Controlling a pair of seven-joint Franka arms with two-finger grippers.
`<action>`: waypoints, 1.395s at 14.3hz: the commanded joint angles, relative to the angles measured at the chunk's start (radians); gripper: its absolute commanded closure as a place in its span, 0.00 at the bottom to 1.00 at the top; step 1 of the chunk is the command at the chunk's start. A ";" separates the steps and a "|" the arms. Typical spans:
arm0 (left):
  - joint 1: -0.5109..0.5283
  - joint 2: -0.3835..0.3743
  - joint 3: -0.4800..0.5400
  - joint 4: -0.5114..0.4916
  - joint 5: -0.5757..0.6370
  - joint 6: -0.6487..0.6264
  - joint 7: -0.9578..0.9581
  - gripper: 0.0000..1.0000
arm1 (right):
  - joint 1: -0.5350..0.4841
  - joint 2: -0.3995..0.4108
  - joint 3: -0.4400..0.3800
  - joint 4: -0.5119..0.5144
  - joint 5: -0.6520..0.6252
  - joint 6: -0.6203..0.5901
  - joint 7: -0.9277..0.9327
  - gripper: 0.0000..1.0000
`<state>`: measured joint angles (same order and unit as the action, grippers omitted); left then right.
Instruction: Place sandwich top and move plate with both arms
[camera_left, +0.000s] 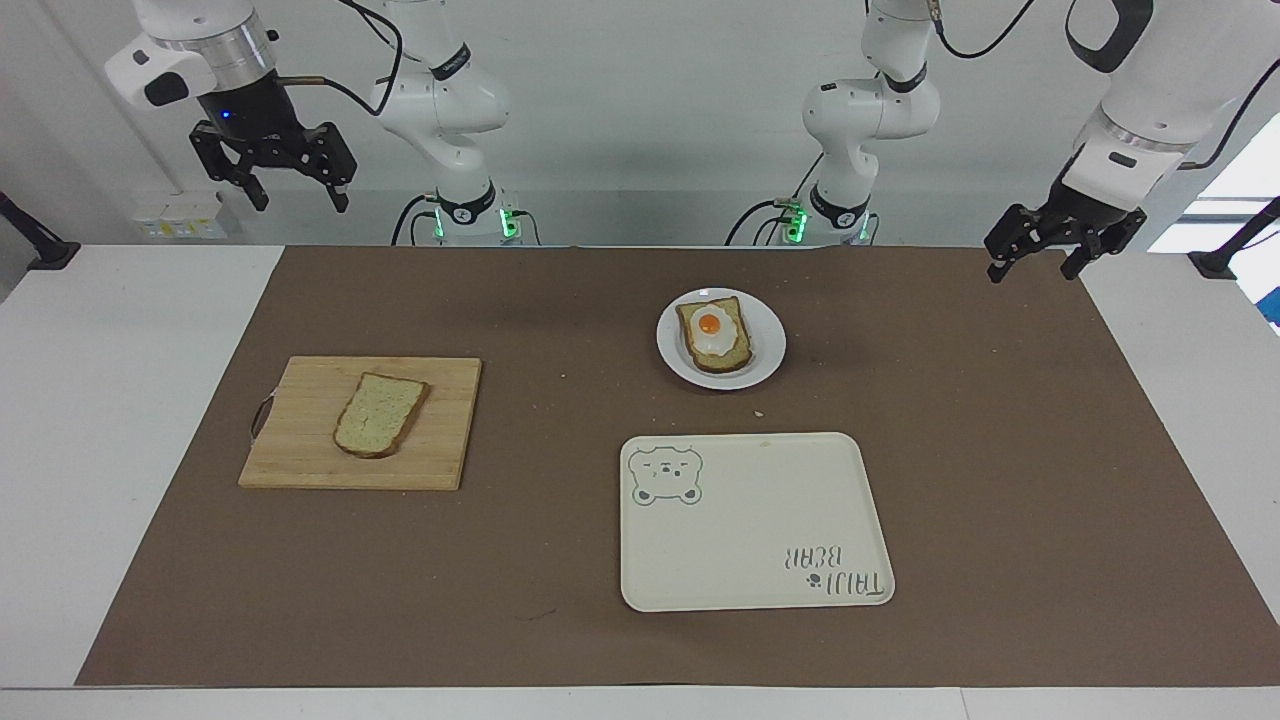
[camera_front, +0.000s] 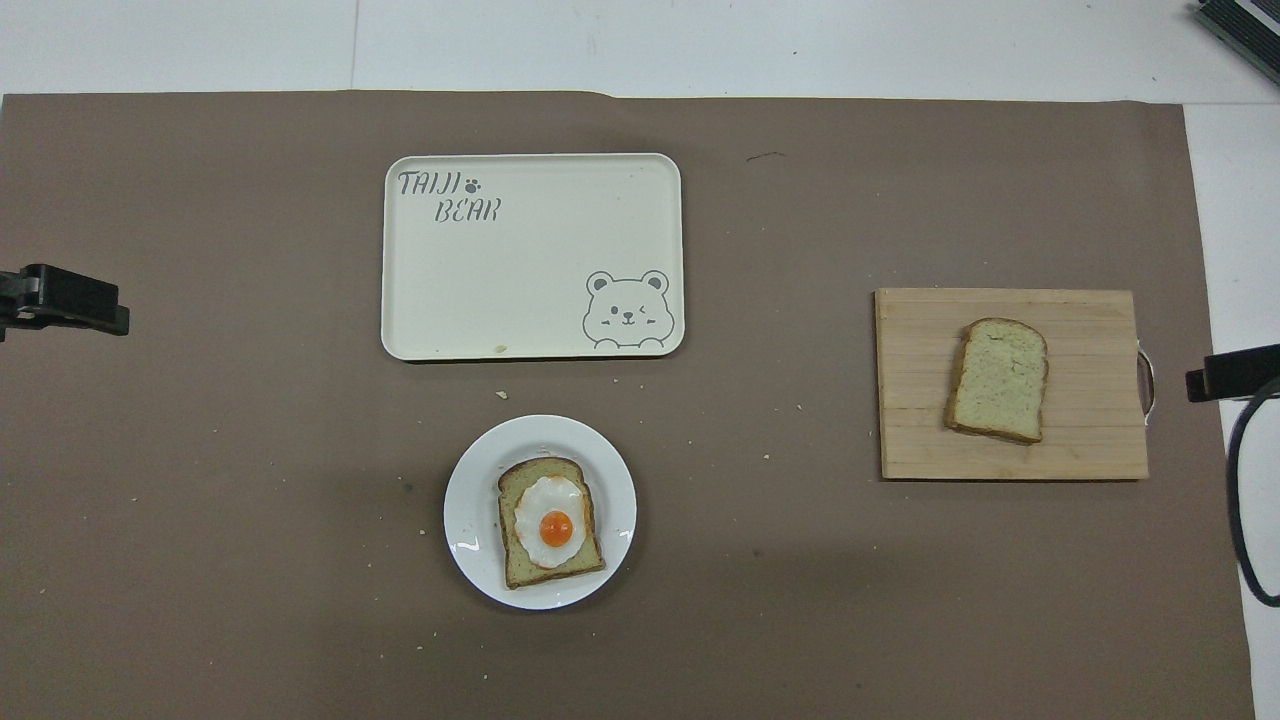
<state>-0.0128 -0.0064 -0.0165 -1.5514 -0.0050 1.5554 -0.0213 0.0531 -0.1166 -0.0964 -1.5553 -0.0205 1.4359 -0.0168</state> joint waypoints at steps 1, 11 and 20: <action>0.008 -0.009 -0.002 0.004 -0.013 -0.020 0.000 0.00 | -0.010 -0.032 0.004 -0.060 -0.010 0.032 0.000 0.00; 0.008 -0.009 0.000 0.004 -0.013 -0.020 0.000 0.00 | -0.018 -0.001 0.001 -0.111 -0.007 0.195 -0.009 0.00; 0.008 -0.009 -0.002 0.004 -0.013 -0.020 0.000 0.00 | -0.004 0.029 0.003 -0.126 0.001 0.250 -0.011 0.00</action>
<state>-0.0128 -0.0064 -0.0165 -1.5514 -0.0050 1.5554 -0.0213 0.0513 -0.0791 -0.0955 -1.6696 -0.0204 1.6704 -0.0167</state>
